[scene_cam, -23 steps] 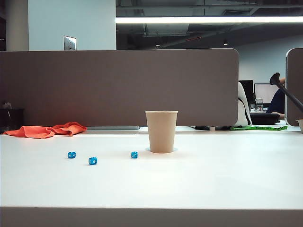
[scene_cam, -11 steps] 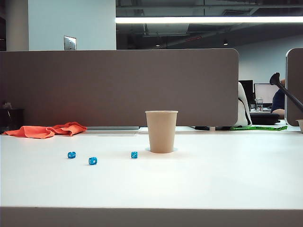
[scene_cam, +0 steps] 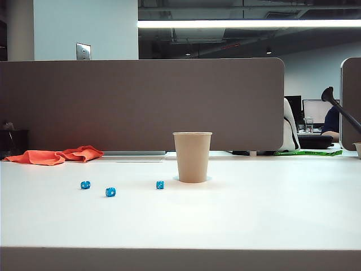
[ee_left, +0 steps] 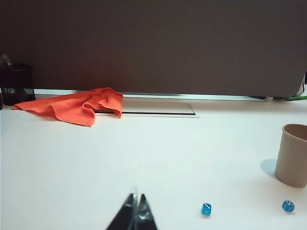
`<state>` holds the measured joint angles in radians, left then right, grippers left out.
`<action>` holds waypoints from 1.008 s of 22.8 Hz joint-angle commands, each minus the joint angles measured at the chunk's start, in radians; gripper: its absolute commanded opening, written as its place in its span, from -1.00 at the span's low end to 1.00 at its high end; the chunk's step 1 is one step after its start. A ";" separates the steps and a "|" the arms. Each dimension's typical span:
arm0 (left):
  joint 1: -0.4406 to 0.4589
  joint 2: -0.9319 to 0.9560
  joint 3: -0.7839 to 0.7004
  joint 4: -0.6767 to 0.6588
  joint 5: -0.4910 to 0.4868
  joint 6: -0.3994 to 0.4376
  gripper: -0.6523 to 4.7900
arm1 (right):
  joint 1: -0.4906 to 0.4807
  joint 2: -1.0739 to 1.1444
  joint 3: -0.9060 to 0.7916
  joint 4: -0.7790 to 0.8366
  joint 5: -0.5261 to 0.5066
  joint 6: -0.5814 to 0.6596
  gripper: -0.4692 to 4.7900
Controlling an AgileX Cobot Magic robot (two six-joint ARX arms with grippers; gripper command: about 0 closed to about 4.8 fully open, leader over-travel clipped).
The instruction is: Pick up the dice with a different color and drop it into the paper cup.
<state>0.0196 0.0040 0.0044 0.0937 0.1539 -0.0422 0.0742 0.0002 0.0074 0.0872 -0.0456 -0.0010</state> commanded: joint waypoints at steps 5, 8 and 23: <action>0.001 0.001 0.003 0.011 0.004 0.001 -0.78 | -0.001 -0.001 -0.002 -0.008 0.002 0.001 -0.84; 0.001 0.001 0.003 0.011 0.004 0.001 -0.78 | -0.001 -0.001 -0.002 -0.008 0.002 0.001 -0.84; 0.001 0.001 0.003 0.011 0.004 0.001 -0.78 | -0.001 -0.001 -0.002 -0.008 0.002 0.001 -0.84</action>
